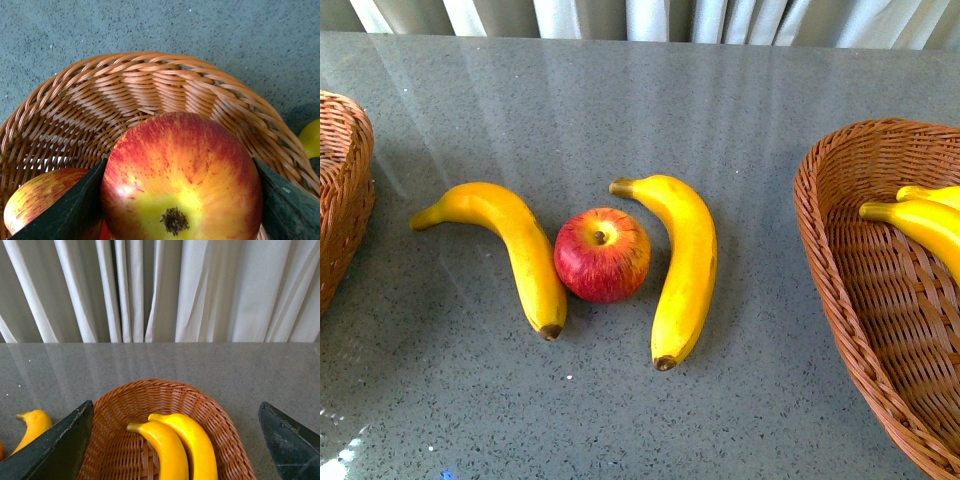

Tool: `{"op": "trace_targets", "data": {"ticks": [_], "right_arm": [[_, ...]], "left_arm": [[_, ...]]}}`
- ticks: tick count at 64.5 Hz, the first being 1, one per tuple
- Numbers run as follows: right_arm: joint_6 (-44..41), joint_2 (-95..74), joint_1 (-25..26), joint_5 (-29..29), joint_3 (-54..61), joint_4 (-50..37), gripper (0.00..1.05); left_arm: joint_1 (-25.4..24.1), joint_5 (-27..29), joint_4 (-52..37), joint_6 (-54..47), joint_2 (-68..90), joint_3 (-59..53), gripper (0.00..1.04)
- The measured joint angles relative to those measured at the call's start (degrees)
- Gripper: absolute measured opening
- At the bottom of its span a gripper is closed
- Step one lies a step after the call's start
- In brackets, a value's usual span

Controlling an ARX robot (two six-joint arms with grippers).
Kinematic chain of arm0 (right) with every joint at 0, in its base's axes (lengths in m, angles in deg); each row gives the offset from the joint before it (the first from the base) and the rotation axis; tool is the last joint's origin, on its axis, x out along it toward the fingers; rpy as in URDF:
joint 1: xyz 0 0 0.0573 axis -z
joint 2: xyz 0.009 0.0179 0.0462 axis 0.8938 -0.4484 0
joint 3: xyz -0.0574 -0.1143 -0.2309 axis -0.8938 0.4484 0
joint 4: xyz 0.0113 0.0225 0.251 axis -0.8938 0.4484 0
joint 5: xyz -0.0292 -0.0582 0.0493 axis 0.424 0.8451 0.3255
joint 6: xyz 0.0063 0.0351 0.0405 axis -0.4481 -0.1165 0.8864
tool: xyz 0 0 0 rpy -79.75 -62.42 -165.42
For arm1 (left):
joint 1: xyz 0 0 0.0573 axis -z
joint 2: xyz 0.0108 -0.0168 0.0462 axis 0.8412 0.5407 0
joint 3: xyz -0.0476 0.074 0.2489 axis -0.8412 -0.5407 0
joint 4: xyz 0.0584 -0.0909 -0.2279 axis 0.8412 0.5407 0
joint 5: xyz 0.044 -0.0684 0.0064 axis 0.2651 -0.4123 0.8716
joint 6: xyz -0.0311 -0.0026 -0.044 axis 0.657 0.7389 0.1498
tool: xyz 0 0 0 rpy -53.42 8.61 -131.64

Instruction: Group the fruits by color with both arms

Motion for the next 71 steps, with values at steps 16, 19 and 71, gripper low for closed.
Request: {"op": "trace_targets", "data": {"ticks": [16, 19, 71], "right_arm": [[0.0, 0.0, 0.0, 0.0, 0.0, 0.0, 0.96], [0.0, 0.0, 0.0, 0.0, 0.0, 0.0, 0.96], [0.0, 0.0, 0.0, 0.0, 0.0, 0.0, 0.96]], "left_arm": [[-0.3, 0.8, -0.1, -0.6, 1.5, -1.1, 0.96], [-0.3, 0.7, -0.1, -0.6, 1.4, -1.2, 0.95], [19.2, -18.6, 3.0, -21.0, -10.8, -11.3, 0.96]]}}
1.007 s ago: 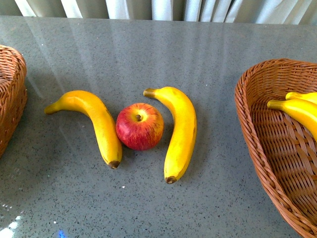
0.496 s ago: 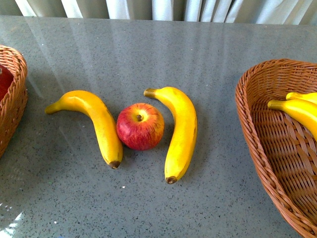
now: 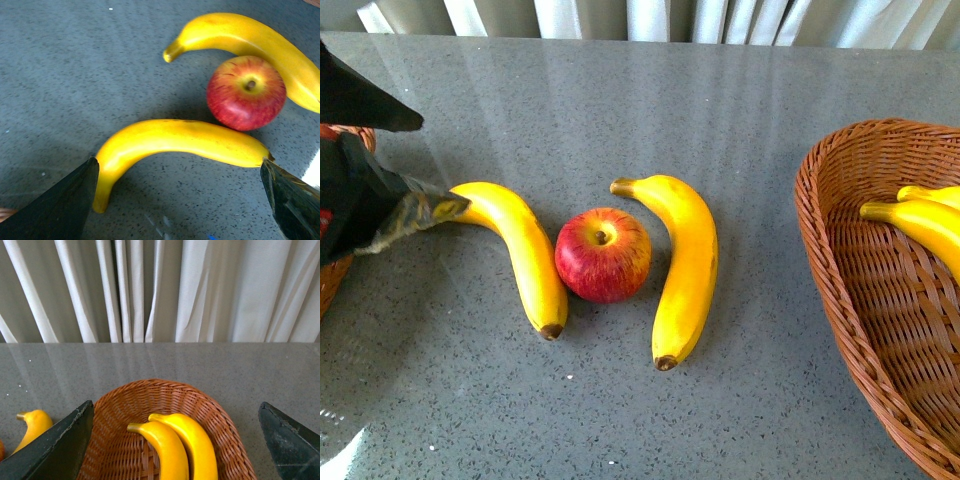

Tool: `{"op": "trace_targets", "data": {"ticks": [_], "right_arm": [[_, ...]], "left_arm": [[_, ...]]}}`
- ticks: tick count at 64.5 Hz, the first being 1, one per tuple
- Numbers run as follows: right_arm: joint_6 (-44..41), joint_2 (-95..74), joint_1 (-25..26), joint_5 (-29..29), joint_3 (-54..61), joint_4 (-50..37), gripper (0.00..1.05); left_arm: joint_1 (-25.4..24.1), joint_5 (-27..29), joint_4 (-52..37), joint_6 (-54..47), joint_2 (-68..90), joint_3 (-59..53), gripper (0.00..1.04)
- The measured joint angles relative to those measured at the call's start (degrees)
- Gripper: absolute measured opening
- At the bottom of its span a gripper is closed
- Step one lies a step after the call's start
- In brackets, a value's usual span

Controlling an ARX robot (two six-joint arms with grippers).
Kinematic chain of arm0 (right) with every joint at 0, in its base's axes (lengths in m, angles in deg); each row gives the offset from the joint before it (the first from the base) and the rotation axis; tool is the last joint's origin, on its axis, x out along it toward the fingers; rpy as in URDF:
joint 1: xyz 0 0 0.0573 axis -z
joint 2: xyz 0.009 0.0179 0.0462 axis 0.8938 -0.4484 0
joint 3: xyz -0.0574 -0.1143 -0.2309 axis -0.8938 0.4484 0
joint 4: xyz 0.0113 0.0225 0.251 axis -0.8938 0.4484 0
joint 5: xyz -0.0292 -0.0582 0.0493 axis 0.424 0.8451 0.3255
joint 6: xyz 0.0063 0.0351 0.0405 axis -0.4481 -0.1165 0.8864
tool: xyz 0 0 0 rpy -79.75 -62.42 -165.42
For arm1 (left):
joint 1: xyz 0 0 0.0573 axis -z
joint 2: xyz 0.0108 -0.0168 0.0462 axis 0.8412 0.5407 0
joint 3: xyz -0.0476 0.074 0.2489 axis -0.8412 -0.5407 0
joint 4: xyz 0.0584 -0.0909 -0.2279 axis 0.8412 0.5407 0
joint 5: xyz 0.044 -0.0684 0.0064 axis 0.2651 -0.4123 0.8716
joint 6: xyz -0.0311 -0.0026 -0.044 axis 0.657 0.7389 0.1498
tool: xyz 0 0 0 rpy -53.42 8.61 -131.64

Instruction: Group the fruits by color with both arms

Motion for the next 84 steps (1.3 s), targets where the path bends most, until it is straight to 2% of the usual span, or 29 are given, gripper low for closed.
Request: {"op": "trace_targets", "data": {"ticks": [12, 41, 84], "right_arm": [[0.0, 0.0, 0.0, 0.0, 0.0, 0.0, 0.96], [0.0, 0.0, 0.0, 0.0, 0.0, 0.0, 0.96], [0.0, 0.0, 0.0, 0.0, 0.0, 0.0, 0.96]], "left_arm": [[4.4, 0.5, -0.2, -1.9, 1.8, 0.0, 0.96], [10.1, 1.9, -3.0, -0.6, 7.0, 1.8, 0.96], [14.9, 3.8, -4.7, 0.8, 13.9, 6.0, 0.96]]}}
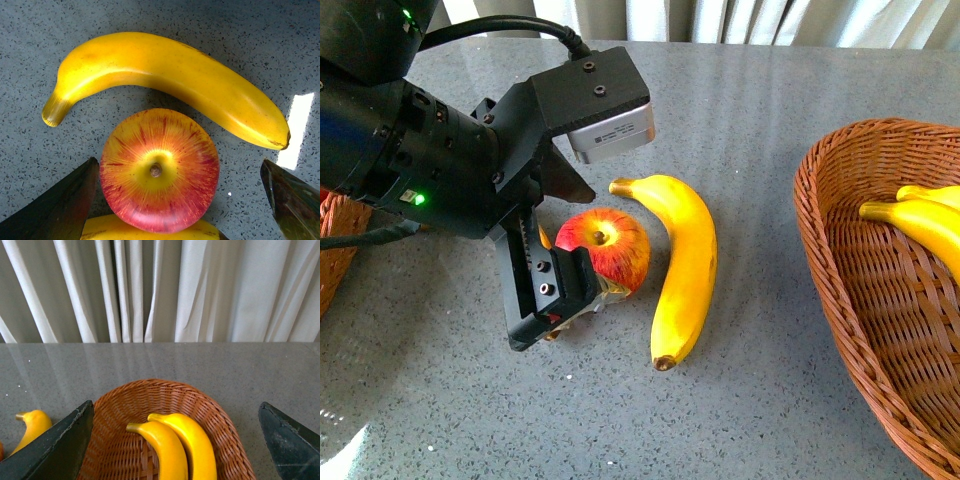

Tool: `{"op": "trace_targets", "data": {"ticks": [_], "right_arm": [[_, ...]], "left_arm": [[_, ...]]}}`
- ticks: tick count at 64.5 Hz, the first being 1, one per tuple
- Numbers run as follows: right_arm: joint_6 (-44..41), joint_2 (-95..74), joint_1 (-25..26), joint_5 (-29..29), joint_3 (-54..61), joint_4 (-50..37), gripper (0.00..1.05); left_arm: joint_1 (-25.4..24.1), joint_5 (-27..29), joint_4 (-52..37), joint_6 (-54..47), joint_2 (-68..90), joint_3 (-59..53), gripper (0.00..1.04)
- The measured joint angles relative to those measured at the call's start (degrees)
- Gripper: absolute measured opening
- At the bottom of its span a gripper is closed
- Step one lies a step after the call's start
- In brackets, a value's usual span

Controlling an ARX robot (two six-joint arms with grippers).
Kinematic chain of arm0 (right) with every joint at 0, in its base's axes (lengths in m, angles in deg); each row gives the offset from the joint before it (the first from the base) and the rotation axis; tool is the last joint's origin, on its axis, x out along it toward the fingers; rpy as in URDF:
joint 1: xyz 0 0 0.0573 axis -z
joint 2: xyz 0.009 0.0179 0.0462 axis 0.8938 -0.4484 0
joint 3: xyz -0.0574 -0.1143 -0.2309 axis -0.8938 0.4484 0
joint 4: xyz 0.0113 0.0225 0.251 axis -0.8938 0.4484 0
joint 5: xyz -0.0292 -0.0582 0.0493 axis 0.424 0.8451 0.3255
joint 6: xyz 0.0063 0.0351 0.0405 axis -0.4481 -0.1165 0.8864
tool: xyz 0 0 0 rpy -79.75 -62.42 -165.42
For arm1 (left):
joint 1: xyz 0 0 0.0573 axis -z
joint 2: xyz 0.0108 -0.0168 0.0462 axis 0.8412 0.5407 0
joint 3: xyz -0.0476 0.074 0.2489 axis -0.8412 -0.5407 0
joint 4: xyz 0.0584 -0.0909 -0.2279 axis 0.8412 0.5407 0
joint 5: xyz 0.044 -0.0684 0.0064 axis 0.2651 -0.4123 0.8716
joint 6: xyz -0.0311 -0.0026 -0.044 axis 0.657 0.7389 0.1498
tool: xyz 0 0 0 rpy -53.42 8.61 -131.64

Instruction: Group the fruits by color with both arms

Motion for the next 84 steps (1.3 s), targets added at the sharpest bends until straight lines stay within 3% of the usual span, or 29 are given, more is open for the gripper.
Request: {"op": "trace_targets", "data": {"ticks": [69, 77, 84], "right_arm": [[0.0, 0.0, 0.0, 0.0, 0.0, 0.0, 0.96], [0.0, 0.0, 0.0, 0.0, 0.0, 0.0, 0.96], [0.0, 0.0, 0.0, 0.0, 0.0, 0.0, 0.96]], "left_arm": [[2.0, 3.2, -2.2, 1.4, 8.1, 4.2, 0.95], [2.3, 3.5, -2.7, 2.1, 8.1, 4.3, 0.77], [2.3, 3.6, -2.7, 2.2, 8.1, 4.3, 0.74]]}}
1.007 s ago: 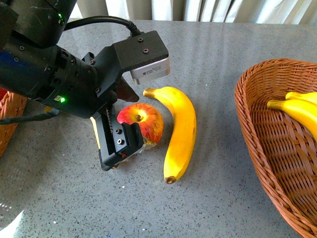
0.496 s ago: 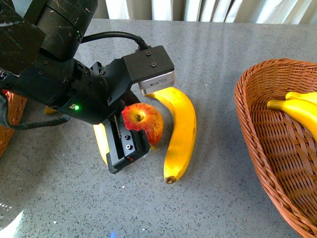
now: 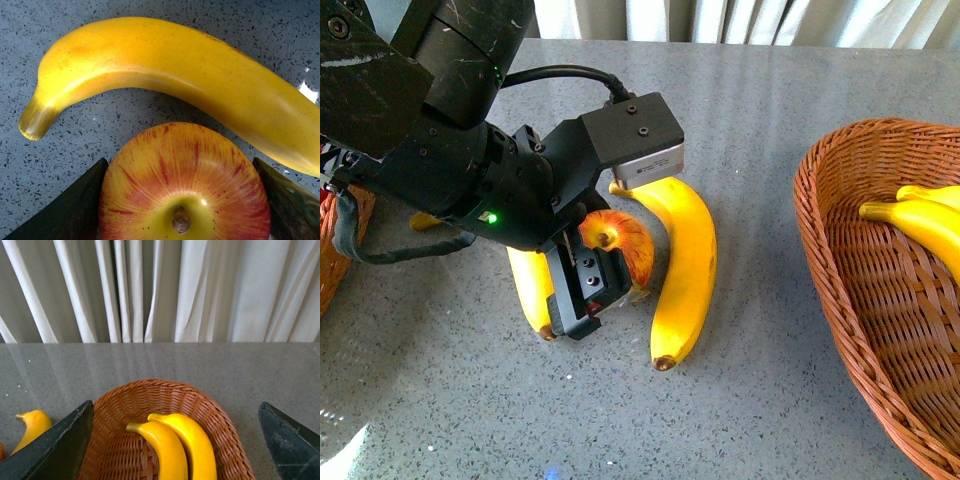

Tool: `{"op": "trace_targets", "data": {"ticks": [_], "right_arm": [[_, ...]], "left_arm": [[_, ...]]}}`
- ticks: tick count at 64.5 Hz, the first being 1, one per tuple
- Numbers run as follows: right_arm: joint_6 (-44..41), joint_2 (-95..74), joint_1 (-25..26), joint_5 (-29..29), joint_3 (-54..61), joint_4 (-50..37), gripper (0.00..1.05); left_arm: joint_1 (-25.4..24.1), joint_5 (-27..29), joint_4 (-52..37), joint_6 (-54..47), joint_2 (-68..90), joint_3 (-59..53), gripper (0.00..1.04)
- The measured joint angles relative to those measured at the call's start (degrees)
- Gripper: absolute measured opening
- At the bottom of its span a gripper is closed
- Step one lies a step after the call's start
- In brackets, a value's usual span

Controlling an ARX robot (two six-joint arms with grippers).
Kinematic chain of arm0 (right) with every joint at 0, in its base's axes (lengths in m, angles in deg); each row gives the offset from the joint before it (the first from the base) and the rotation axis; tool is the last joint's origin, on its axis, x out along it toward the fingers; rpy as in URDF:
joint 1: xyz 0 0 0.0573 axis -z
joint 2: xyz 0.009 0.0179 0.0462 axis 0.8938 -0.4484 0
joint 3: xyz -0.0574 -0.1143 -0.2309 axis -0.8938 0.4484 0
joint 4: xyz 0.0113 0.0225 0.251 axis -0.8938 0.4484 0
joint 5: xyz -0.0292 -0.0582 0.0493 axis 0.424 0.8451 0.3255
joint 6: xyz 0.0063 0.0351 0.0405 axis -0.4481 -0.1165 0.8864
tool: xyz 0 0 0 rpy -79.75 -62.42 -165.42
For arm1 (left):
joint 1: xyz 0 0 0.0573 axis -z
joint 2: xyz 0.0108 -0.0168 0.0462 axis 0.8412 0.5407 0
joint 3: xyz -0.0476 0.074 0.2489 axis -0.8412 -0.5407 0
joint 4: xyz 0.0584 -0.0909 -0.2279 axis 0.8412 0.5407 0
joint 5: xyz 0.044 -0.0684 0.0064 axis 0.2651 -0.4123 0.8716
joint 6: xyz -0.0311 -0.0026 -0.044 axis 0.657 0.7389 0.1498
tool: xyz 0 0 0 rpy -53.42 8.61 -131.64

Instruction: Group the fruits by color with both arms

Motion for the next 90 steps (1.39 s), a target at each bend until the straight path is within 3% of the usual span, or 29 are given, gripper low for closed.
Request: {"op": "trace_targets", "data": {"ticks": [27, 39, 50, 65, 73, 90], "right_arm": [[0.0, 0.0, 0.0, 0.0, 0.0, 0.0, 0.96], [0.0, 0.0, 0.0, 0.0, 0.0, 0.0, 0.96], [0.0, 0.0, 0.0, 0.0, 0.0, 0.0, 0.96], [0.0, 0.0, 0.0, 0.0, 0.0, 0.0, 0.96], [0.0, 0.0, 0.0, 0.0, 0.0, 0.0, 0.96], [0.0, 0.0, 0.0, 0.0, 0.0, 0.0, 0.96]], "left_arm": [[-1.5, -1.8, 4.1, 1.7, -10.4, -2.8, 0.74], [-9.7, -3.7, 7.7, 1.7, -21.4, -5.2, 0.74], [-24.5, -2.2, 9.8, -0.3, -22.5, -5.5, 0.74], [-38.4, 0.6, 9.6, 0.2, -19.3, -3.6, 0.74], [-41.1, 1.2, 9.4, 0.4, -17.6, -4.0, 0.74], [-41.6, 0.4, 8.9, 0.6, -17.4, -8.0, 0.74]]}}
